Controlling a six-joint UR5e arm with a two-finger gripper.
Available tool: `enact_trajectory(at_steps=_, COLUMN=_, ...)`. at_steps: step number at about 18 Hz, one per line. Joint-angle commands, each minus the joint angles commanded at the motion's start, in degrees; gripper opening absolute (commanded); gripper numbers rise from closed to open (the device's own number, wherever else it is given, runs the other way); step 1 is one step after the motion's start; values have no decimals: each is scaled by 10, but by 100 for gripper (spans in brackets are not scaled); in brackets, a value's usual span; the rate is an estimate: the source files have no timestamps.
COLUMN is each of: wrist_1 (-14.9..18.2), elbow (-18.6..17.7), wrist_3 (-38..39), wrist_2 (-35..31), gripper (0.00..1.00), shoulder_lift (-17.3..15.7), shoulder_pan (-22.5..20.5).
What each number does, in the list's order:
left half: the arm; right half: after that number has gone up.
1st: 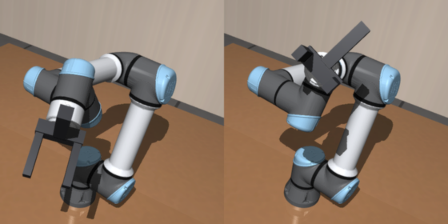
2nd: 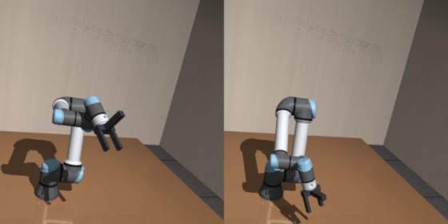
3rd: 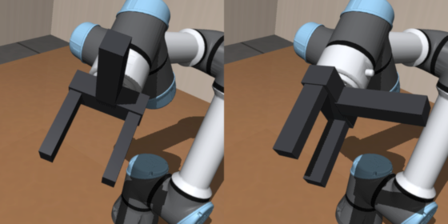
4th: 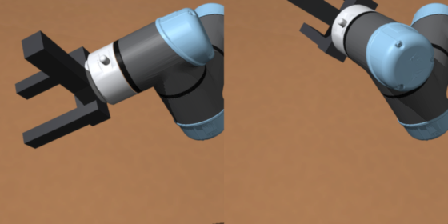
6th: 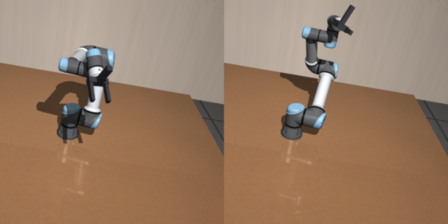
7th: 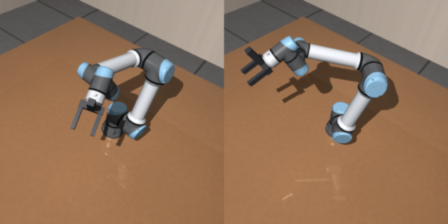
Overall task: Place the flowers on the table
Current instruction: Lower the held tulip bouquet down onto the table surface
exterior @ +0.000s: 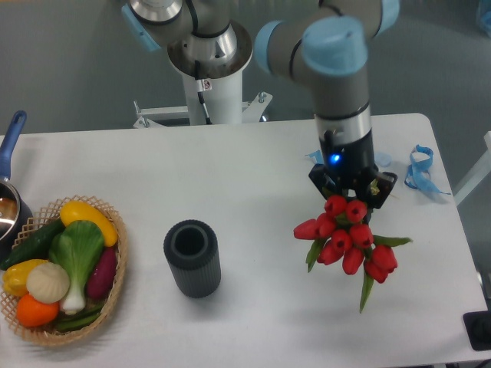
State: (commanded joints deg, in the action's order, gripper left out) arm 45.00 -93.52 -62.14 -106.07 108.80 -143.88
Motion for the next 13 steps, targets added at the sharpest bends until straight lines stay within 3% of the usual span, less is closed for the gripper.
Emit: enact_trajectory(at_steps=13, wrist_1=-6, elbow=27, wrist_3=-3, wrist_2=-7, gripper=39, shoulder_lift=150, shoulder_pan=24)
